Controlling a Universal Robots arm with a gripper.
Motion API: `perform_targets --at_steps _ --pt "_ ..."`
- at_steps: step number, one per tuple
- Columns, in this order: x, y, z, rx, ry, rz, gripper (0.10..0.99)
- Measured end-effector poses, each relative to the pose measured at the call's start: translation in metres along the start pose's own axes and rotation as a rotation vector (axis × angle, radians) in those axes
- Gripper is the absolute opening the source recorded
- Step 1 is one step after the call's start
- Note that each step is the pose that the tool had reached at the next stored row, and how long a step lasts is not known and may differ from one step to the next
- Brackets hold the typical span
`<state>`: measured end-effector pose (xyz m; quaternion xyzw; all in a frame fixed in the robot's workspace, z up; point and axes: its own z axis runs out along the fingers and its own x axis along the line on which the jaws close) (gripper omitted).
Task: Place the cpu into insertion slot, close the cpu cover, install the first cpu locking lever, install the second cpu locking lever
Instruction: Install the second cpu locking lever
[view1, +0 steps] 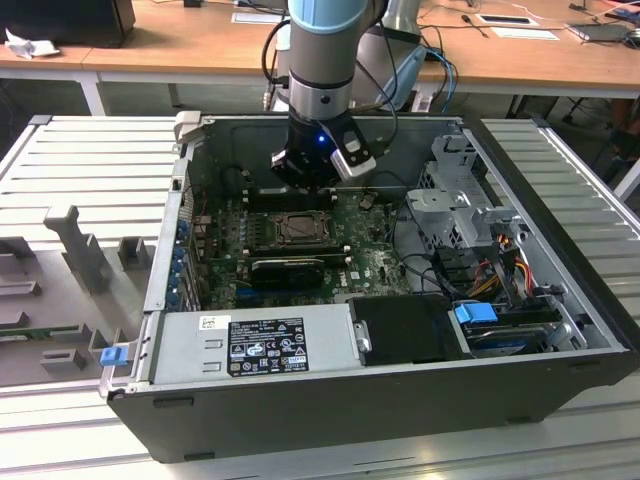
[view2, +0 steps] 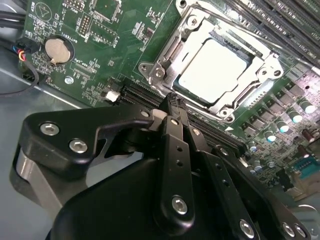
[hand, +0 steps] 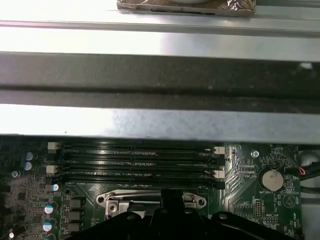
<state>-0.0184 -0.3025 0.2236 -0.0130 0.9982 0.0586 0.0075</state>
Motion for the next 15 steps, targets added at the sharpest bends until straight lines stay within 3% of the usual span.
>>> perform_targets --at_steps 9,12,15 --pt "0.0003 -0.0128 -0.0015 0.000 0.0000 0.000 0.106" --pt "0.0006 -0.0242 -0.0028 0.000 0.0000 0.000 0.106" --pt "0.0007 -0.0290 -0.0034 0.000 0.0000 0.000 0.106"
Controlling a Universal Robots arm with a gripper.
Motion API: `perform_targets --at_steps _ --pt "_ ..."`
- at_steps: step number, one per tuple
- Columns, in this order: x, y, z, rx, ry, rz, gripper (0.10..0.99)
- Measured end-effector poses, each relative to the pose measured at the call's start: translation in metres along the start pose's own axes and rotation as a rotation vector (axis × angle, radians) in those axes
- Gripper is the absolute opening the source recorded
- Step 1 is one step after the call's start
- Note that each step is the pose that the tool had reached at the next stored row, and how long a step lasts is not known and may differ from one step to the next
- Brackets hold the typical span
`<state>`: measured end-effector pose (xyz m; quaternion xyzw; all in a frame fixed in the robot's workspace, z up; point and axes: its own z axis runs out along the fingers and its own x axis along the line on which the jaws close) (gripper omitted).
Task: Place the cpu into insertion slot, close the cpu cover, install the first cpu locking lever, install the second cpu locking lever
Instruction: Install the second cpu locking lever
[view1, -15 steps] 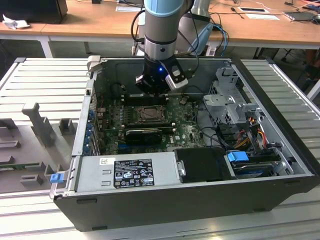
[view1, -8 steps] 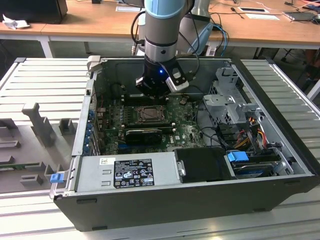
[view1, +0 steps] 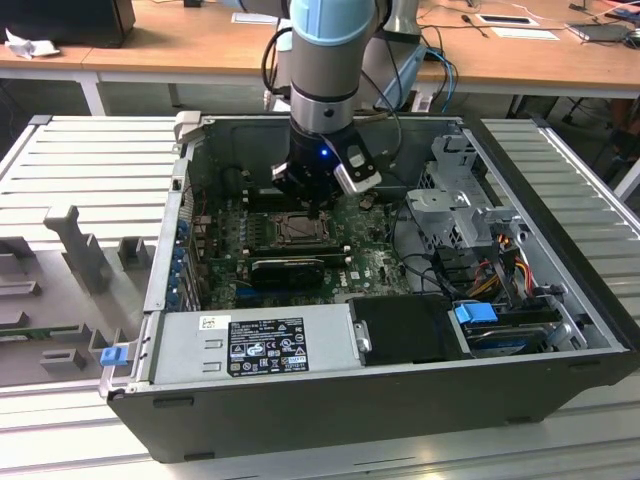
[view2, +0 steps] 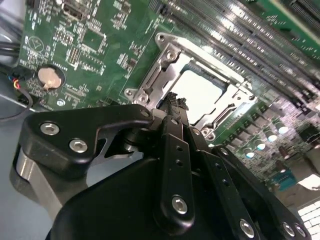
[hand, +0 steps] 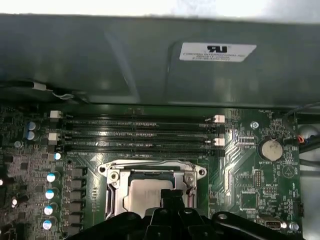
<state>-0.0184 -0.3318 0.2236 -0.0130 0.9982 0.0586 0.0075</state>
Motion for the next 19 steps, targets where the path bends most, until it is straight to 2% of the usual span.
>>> perform_targets --at_steps 4,12,16,19 --pt "0.0002 -0.0076 -0.0010 0.000 -0.0001 0.000 0.106" --pt "-0.0001 -0.0062 -0.0176 -0.003 -0.0001 0.000 0.106" --pt "0.0001 -0.0112 -0.0184 -0.003 -0.0002 0.000 0.106" --pt "0.0004 -0.0186 -0.0192 -0.003 -0.0002 0.000 0.106"
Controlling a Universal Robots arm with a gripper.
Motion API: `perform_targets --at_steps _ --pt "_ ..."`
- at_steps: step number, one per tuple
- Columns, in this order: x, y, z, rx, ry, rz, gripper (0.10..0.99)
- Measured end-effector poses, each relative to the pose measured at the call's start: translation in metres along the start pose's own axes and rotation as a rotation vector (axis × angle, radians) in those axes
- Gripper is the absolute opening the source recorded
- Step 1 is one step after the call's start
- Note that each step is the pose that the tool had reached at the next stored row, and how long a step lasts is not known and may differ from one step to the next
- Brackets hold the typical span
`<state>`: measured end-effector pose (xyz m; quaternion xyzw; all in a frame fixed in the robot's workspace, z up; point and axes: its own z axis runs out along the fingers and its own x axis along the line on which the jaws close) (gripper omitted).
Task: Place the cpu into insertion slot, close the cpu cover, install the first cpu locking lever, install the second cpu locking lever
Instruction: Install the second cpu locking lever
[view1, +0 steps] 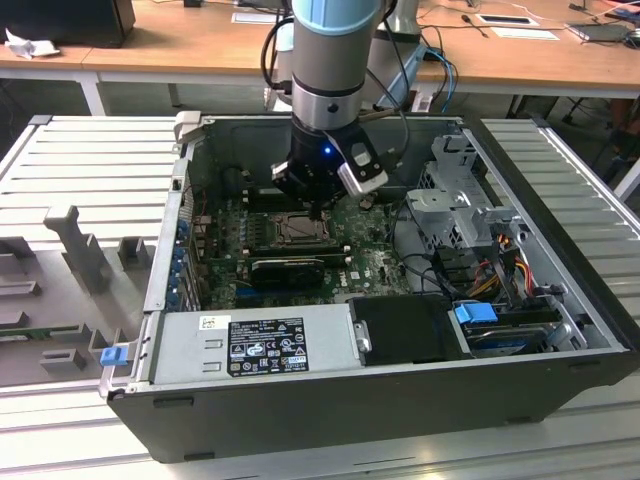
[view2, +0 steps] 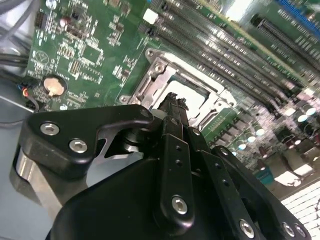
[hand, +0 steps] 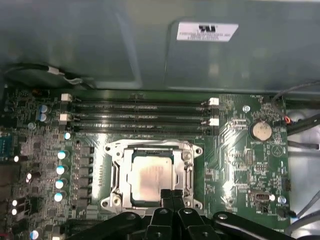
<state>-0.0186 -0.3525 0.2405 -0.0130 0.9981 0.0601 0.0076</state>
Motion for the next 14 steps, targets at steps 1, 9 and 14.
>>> perform_targets --at_steps 1,9,14 --pt "0.0001 -0.0021 -0.0002 0.000 0.0000 0.000 0.106" --pt "0.0004 -0.0156 -0.0009 -0.001 0.0015 0.000 0.106" --pt "0.0010 -0.0235 -0.0015 -0.002 0.0016 -0.001 0.106"
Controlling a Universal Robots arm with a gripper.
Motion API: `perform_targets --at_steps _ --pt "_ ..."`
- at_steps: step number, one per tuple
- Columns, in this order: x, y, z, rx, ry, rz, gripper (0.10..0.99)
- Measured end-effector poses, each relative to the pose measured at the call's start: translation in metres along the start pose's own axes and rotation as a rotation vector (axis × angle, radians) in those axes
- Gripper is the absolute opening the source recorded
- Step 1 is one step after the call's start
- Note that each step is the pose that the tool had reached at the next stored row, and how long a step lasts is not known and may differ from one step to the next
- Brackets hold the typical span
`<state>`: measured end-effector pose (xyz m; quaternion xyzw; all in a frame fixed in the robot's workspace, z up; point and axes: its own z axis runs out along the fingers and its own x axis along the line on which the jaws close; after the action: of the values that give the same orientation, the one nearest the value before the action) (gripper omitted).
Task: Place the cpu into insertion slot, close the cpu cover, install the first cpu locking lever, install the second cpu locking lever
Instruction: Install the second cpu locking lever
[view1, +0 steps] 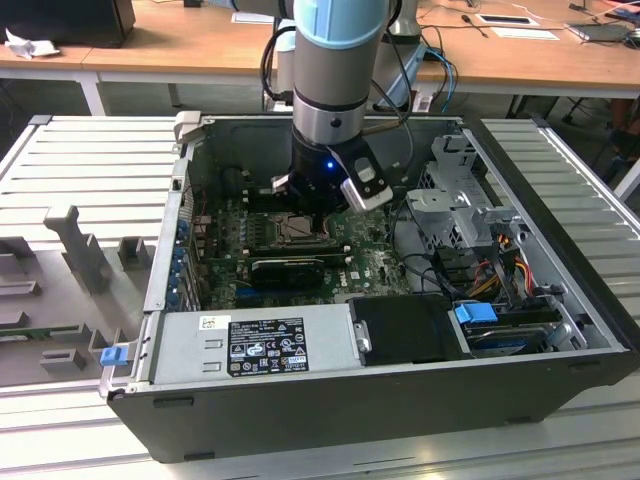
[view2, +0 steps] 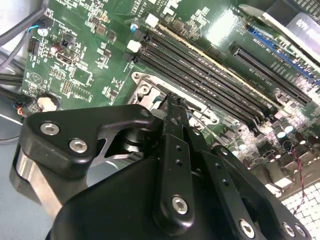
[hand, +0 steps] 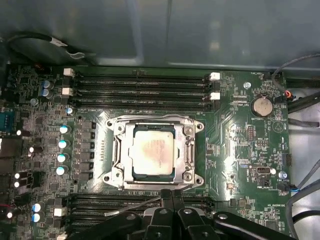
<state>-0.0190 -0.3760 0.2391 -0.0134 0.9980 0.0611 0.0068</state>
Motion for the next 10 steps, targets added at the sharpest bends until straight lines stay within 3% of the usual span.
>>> perform_targets --at_steps 10 --pt "0.0064 -0.0009 -0.0001 0.000 0.0001 -0.001 0.106"
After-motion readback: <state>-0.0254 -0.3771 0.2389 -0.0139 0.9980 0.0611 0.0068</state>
